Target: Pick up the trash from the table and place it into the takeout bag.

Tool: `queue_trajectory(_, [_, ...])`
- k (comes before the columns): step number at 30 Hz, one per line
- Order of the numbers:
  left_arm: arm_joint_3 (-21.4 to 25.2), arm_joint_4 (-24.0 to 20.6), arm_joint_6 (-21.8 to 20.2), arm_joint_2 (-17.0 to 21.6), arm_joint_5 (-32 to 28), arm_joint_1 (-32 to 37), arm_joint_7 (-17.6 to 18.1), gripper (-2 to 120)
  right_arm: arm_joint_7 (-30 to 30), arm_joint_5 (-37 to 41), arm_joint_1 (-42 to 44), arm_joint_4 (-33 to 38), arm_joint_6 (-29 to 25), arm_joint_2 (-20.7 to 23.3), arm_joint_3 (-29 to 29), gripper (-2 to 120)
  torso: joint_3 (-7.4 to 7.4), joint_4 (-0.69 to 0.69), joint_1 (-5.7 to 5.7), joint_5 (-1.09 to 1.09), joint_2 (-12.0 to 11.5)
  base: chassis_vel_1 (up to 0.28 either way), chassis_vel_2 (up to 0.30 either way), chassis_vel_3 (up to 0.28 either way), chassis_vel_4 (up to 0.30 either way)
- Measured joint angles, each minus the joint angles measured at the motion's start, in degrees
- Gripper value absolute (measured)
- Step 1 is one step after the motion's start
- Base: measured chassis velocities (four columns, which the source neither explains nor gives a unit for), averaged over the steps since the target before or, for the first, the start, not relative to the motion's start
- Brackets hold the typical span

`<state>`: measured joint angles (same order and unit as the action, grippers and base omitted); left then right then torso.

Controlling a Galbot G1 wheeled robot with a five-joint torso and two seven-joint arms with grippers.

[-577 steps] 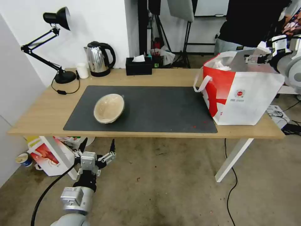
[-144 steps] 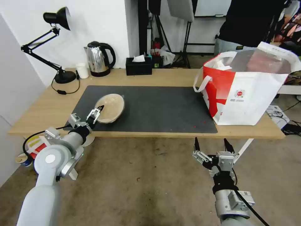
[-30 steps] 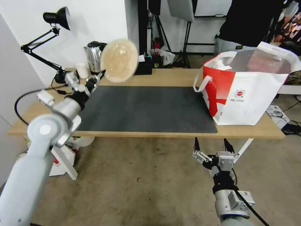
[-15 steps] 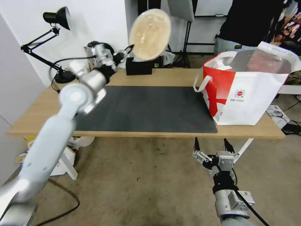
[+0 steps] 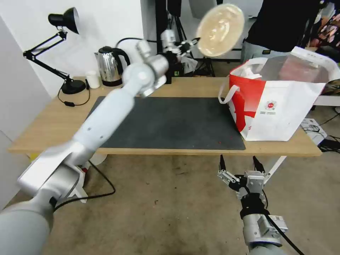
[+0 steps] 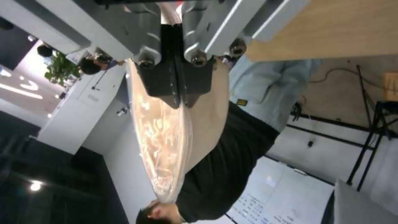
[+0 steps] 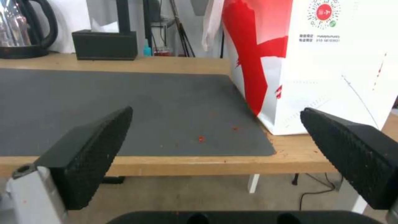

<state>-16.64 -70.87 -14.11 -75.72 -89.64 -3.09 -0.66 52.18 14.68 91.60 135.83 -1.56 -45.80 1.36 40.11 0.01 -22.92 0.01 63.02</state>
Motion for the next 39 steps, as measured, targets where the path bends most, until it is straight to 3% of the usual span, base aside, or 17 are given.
queue_trajectory(10, [-6.2, 10.7, 1.3, -8.0, 0.0, -6.5, -0.2, 0, 0.0, 0.0, 0.0, 0.0, 0.0, 0.0, 0.0, 100, 0.0, -0.02, 0.0, 0.01, 0.0, 0.0, 0.0, 0.0, 0.0])
queue_trajectory(19, [-11.2, 15.0, 2.0, -12.3, 0.0, -8.9, 0.1, 0, 0.0, 0.0, 0.0, 0.0, 0.0, 0.0, 0.0, 100, -0.01, -0.02, 0.0, 0.0, 0.0, 0.0, 0.0, 0.0, 0.0])
queue_trajectory(26, [-14.1, 15.4, 4.6, -13.7, 0.0, -8.5, -1.0, 0, 0.0, 0.0, 0.0, 0.0, 0.0, 0.0, 0.0, 100, -0.01, 0.0, 0.0, -0.01, 0.0, 0.0, 0.0, 0.0, 0.0])
queue_trajectory(32, [-15.8, 19.5, 6.5, -15.6, 0.0, -9.6, -3.2, 0, 0.0, 0.0, 0.0, 0.0, 0.0, 0.0, 0.0, 100, -0.01, -0.02, 0.0, -0.01, 0.0, 0.0, 0.0, 0.0, 0.0])
queue_trajectory(39, [-18.3, 21.3, 7.3, -15.7, 0.2, -9.9, -3.7, 0, 0.0, 0.0, 0.0, 0.0, 0.0, 0.0, 0.0, 100, -0.01, -0.01, 0.0, -0.01, 0.0, 0.0, 0.0, 0.0, 0.0])
